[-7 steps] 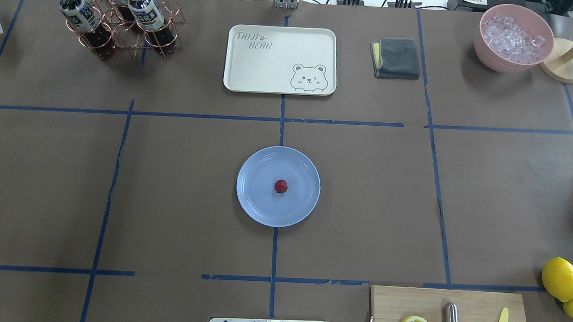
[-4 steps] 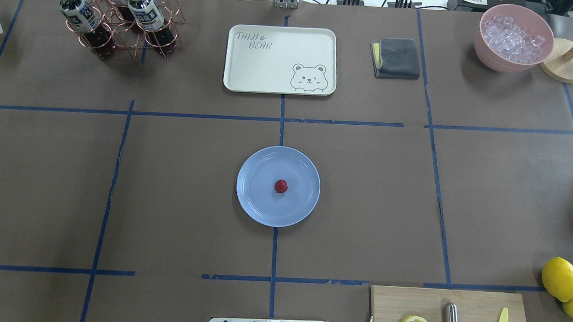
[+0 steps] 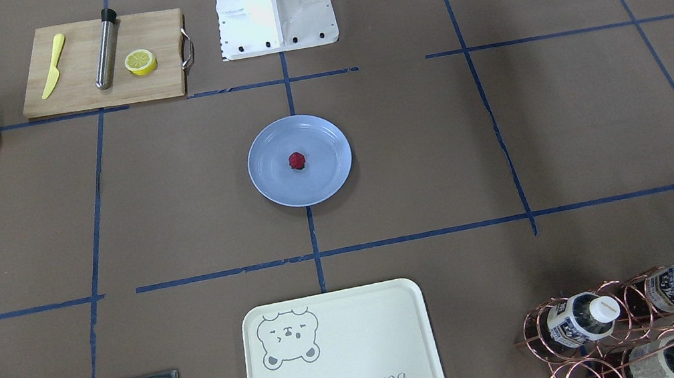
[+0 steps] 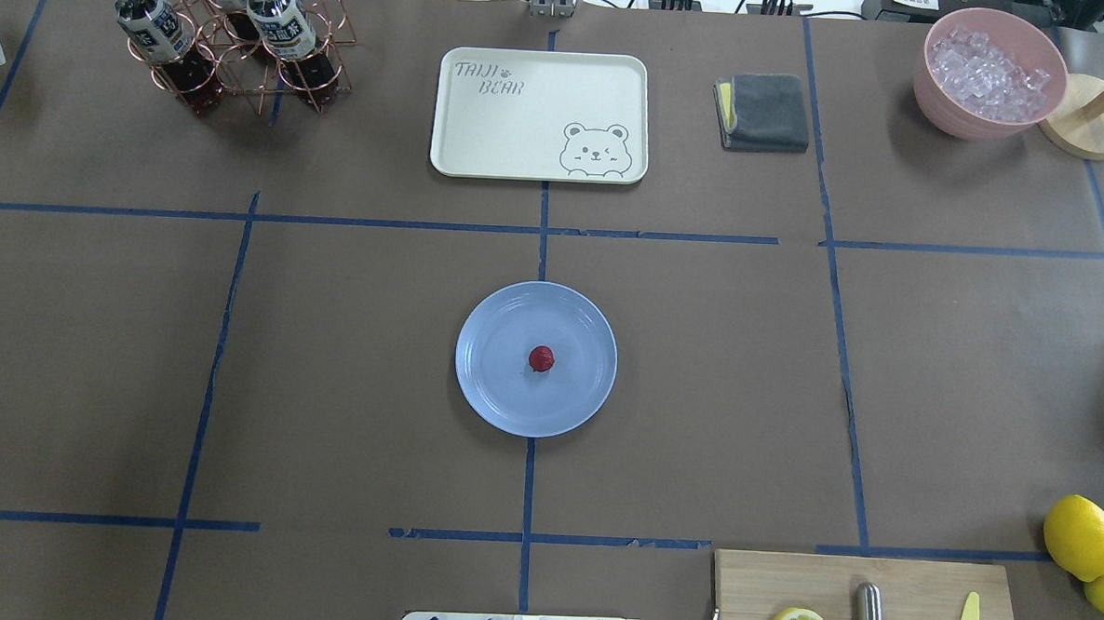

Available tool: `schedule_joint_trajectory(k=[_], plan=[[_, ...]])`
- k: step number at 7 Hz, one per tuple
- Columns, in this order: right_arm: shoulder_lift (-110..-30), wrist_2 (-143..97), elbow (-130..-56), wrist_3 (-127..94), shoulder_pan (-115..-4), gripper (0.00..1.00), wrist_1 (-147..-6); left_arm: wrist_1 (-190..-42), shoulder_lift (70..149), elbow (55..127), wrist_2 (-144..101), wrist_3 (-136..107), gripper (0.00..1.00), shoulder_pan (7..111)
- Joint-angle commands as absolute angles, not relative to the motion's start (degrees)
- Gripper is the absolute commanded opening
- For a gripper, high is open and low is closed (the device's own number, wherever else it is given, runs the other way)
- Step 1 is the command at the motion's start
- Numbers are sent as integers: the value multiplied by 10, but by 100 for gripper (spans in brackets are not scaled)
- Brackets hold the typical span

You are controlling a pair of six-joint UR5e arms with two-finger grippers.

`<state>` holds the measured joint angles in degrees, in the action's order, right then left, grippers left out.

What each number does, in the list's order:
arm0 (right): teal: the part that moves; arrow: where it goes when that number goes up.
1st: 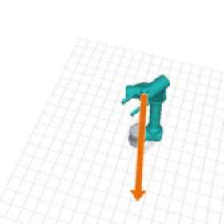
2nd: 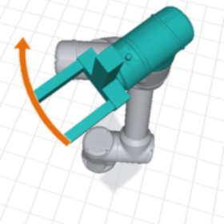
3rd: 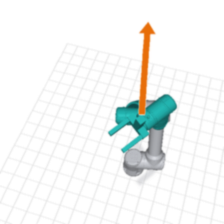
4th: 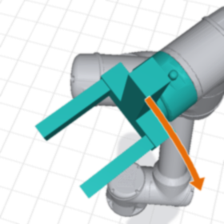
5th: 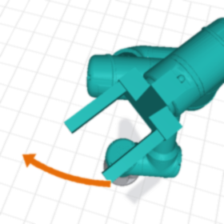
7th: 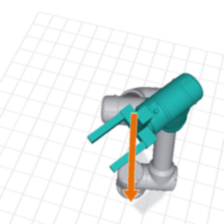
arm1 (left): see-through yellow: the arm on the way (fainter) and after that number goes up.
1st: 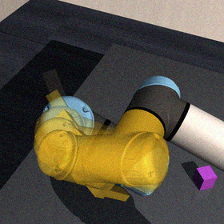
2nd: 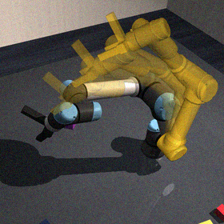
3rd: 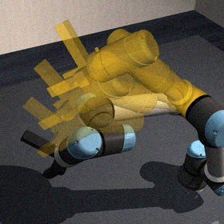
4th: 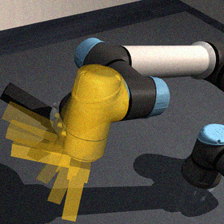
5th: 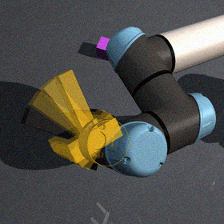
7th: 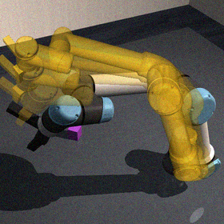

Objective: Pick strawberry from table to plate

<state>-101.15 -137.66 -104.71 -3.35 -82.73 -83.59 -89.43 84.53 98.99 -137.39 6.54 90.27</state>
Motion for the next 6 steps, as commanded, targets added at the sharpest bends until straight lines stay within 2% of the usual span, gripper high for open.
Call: schedule_joint_trajectory(k=[1,6], plan=[[-1026,-1381,-1056,-33,-828,100,-835,-890,837,991,-1370,65,100,892],[-1027,-1373,-1059,-33,-839,100,-835,-885,836,993,-1370,65,100,873]])
